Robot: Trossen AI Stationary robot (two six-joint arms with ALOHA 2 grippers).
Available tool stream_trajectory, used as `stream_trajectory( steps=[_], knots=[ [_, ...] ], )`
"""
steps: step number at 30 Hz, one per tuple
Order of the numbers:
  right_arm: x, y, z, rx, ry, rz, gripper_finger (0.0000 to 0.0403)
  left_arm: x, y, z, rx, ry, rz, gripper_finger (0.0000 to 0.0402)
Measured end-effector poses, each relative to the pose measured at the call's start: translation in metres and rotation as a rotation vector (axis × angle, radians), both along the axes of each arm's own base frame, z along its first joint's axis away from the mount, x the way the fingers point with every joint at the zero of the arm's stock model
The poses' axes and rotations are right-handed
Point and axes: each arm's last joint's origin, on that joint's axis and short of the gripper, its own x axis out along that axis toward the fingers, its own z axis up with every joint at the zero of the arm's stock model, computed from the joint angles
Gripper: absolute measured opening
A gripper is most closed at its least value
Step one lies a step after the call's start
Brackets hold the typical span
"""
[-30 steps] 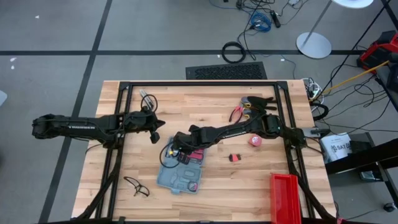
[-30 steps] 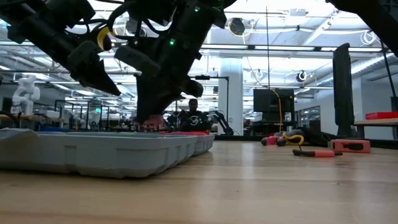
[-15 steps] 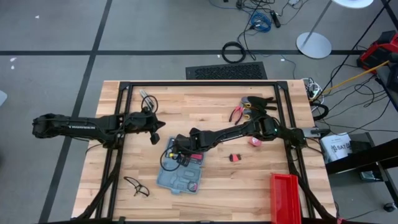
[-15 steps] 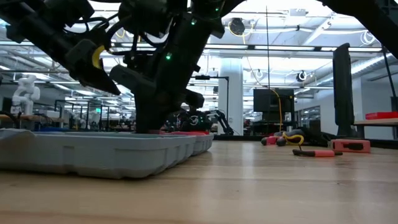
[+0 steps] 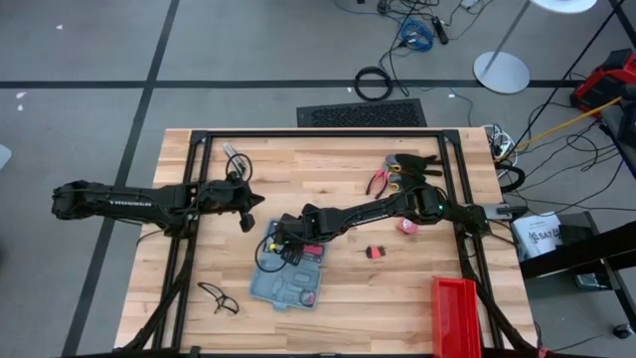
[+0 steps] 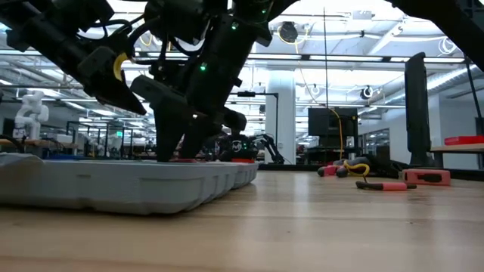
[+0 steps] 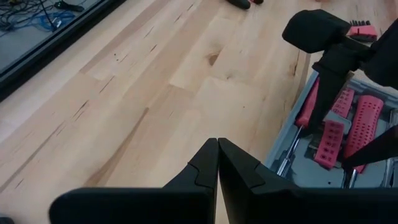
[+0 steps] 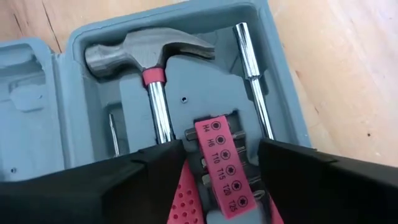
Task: Prefit tool cases
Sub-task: Put the pink terminal block into the gray prefit tool case
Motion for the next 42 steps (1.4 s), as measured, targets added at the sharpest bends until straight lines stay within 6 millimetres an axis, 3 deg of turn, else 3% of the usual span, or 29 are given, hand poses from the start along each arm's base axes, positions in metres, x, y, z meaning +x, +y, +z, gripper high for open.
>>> stream_trajectory(
  steps=[10,16,31,37,42],
  knots=[
    [-0.003,0.001,0.036,-0.090,0.072,0.057,0.0110,0.000,-0.003,-0.001,-0.069,-0.013,0.018,0.0018],
    [-0.019,0.000,0.029,-0.105,0.248,0.070,0.0010,0.001,-0.010,-0.009,-0.175,-0.010,0.045,0.0018],
    [-0.014,0.010,0.022,-0.097,0.186,0.075,0.0000,0.013,-0.032,-0.044,-0.282,0.195,0.030,0.0018],
    [-0.010,0.011,0.005,-0.071,0.211,0.087,0.0000,0.016,-0.037,-0.051,-0.287,0.226,0.022,0.0018],
    [-0.009,0.012,0.004,-0.056,0.203,0.093,0.0000,0.020,-0.038,-0.052,-0.292,0.211,0.018,0.0018]
  ],
)
